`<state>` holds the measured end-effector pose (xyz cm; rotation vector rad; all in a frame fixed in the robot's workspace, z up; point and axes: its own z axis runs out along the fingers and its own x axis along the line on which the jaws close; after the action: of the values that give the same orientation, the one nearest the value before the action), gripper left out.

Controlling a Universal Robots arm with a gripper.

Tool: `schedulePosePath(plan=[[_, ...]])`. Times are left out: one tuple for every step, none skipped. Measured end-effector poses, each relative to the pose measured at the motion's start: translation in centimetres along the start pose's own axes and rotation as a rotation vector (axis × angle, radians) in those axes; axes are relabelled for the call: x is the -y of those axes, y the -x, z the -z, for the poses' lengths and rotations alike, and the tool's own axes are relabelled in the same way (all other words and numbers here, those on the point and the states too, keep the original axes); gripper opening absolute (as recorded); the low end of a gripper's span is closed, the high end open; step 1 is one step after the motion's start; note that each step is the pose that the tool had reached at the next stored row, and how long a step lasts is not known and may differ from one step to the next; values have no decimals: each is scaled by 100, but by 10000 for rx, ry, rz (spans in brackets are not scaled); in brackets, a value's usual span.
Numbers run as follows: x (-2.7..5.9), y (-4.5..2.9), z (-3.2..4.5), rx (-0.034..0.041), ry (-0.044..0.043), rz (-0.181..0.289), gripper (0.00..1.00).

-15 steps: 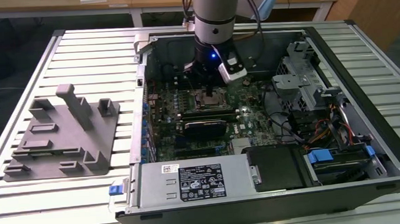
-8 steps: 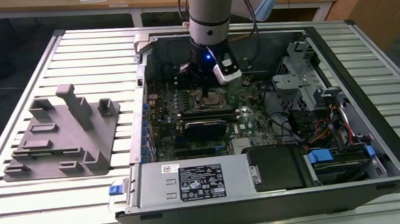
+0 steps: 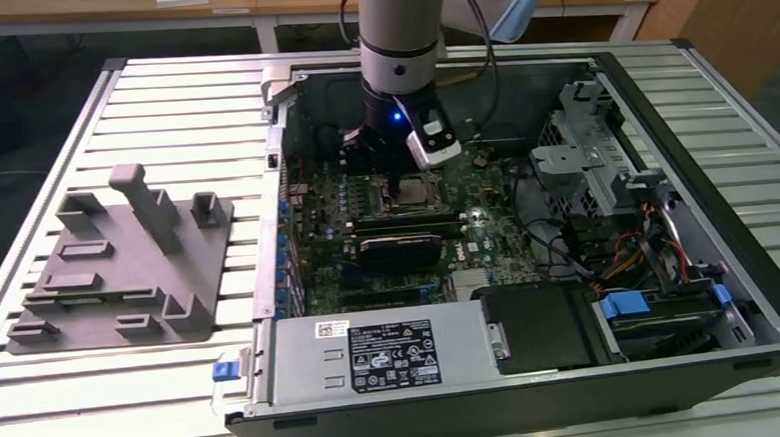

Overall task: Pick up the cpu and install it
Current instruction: 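Close the cpu cover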

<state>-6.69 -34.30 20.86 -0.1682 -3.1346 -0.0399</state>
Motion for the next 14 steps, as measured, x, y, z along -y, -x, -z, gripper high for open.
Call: schedulePosePath(plan=[[0, -3, -10, 0, 0, 0, 11], [1, -5, -19, 0, 0, 1, 11], [2, -6, -28, -1, -1, 2, 11], [2, -9, -37, 0, -1, 2, 11], [3, -13, -45, -1, -1, 2, 11], [3, -18, -52, -1, -1, 2, 11], [4, -24, -58, -1, -1, 2, 11], [5, -30, -64, -1, -1, 3, 11], [6, -35, -70, -1, 1, 3, 11], [6, -39, -75, -1, 1, 4, 11], [7, -43, -80, -1, 2, 5, 11], [7, -44, -85, -1, 3, 6, 11], [7, -45, -90, -1, 3, 7, 11], [7, -45, -94, -1, 3, 8, 11]])
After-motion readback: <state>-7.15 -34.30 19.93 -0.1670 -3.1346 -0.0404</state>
